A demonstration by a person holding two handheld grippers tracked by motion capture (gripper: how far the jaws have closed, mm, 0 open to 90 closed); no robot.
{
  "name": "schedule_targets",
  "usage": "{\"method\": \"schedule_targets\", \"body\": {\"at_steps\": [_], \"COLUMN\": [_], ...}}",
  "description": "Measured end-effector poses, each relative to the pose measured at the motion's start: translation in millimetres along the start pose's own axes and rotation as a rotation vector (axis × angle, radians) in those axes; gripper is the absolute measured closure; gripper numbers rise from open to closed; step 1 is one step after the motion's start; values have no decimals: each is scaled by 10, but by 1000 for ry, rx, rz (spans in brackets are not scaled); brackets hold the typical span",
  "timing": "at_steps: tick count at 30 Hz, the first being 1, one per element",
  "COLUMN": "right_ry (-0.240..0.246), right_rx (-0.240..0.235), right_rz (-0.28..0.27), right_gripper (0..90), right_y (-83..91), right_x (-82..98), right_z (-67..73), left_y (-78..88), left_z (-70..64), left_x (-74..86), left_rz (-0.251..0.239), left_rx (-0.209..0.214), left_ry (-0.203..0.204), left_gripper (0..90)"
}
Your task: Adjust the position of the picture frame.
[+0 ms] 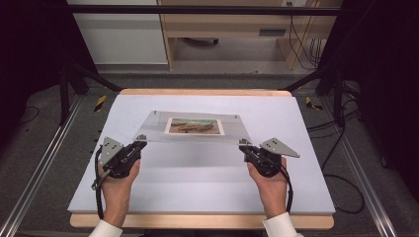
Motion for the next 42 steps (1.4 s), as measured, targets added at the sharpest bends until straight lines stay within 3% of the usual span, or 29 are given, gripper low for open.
{"method": "schedule_targets", "body": {"at_steps": [8,28,34,42], "right_ry": [-15,-30,-32,-17], "right_rx": [18,44,43,31], "right_rz": [-6,16,40,71], "right_gripper": [836,837,836,838], "right_y": [64,138,131,85], "right_x": [14,68,123,184], "right_z": [-167,-377,-448,-398], "left_y": [-134,-309,-361,-344], "left_z": [-121,-306,-344,-309], "left_x": [-58,-5,78,276], "left_rz": [-1,12,34,79], "left_rx": [9,28,29,32], "left_ry": [-8,-3,-2,8], "left_gripper": [840,836,832,825]}}
Point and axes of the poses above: each handheld gripper's, and its own axes: y roughly backward along the jaws, x roughly out of its underside, z roughly to its left, the point moved 3 cm from there along -y, roughly forward along the jaws, and after that the axes turned 15 degrees about z, right-handed, at the moved point
